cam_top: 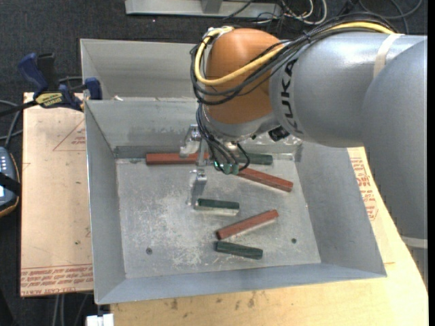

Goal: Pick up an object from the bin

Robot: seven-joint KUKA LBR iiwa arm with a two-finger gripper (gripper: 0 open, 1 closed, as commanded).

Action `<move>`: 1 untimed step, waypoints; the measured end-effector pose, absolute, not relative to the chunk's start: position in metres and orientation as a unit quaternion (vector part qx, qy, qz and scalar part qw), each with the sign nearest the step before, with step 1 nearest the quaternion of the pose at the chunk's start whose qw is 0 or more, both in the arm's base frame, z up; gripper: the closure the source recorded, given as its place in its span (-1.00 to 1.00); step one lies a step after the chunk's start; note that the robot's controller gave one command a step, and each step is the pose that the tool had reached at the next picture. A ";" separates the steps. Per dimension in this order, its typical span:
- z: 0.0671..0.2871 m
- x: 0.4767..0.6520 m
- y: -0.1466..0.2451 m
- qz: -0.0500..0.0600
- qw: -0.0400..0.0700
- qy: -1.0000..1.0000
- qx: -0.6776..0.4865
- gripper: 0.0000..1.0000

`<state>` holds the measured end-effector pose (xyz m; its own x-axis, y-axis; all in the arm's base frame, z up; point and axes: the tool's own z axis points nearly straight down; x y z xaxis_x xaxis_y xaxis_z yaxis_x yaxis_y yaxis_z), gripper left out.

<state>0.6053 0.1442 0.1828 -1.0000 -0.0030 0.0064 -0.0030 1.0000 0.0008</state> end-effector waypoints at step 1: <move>0.187 0.607 0.144 -0.001 0.000 -1.000 0.000 -1.00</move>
Offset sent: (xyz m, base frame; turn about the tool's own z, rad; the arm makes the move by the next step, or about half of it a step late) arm -0.0357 -0.0574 -0.0538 -0.1054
